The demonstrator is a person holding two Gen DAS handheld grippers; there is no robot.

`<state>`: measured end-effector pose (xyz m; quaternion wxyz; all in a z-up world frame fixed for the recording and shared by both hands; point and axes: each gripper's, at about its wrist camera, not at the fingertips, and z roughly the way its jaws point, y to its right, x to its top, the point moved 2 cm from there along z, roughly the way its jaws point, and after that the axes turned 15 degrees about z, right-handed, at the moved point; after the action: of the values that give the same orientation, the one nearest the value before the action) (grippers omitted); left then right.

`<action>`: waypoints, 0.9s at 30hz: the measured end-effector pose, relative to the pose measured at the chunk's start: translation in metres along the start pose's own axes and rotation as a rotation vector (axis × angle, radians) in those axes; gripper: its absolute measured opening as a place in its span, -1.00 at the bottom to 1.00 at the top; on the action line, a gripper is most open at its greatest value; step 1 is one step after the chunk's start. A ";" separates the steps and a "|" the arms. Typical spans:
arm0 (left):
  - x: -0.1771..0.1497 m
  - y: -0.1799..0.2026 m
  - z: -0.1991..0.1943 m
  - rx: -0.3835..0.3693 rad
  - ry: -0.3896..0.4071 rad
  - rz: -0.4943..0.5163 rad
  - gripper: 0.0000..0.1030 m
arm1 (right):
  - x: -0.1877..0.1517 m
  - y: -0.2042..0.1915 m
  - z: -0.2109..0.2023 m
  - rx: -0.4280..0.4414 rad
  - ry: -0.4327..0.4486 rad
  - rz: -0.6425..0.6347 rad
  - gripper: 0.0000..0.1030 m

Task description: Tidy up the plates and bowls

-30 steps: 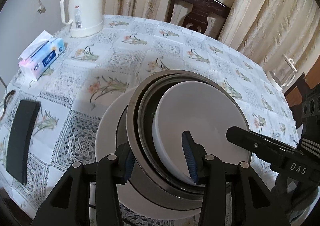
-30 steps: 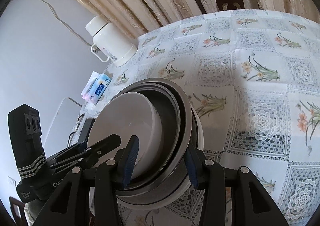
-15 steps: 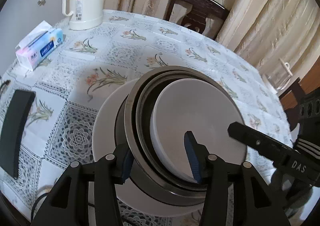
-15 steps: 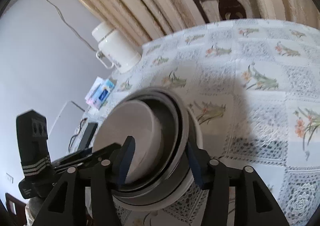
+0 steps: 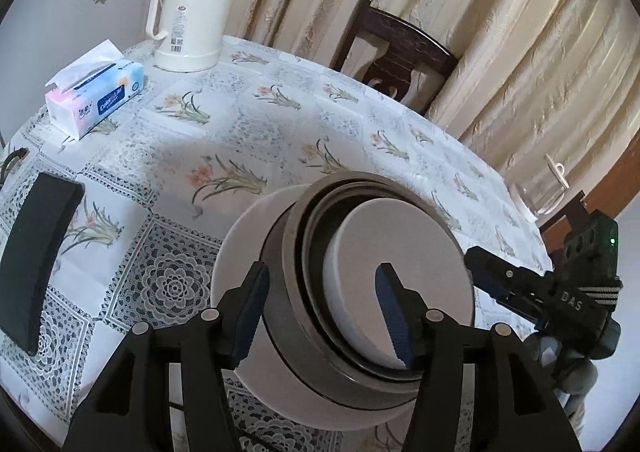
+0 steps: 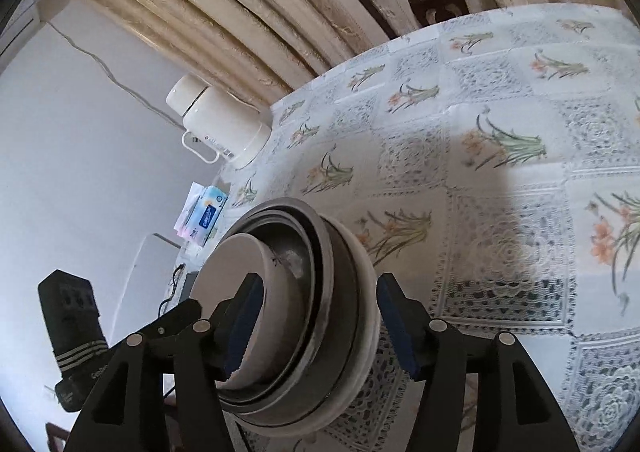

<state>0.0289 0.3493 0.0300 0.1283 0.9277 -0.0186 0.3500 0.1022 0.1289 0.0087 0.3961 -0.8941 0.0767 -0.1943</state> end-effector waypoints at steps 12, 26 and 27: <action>-0.001 -0.008 0.009 -0.020 0.006 -0.022 0.15 | -0.007 -0.006 0.015 0.002 -0.035 -0.006 0.31; -0.010 -0.024 0.013 -0.039 -0.022 -0.065 0.16 | -0.020 -0.018 0.023 -0.011 -0.046 -0.054 0.35; -0.010 -0.024 0.012 -0.035 -0.022 -0.059 0.16 | -0.020 -0.017 0.024 -0.014 -0.047 -0.054 0.35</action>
<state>0.0325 0.3687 0.0092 0.1548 0.9293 0.0014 0.3355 0.0934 0.1631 0.0008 0.3861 -0.9029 0.0446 -0.1834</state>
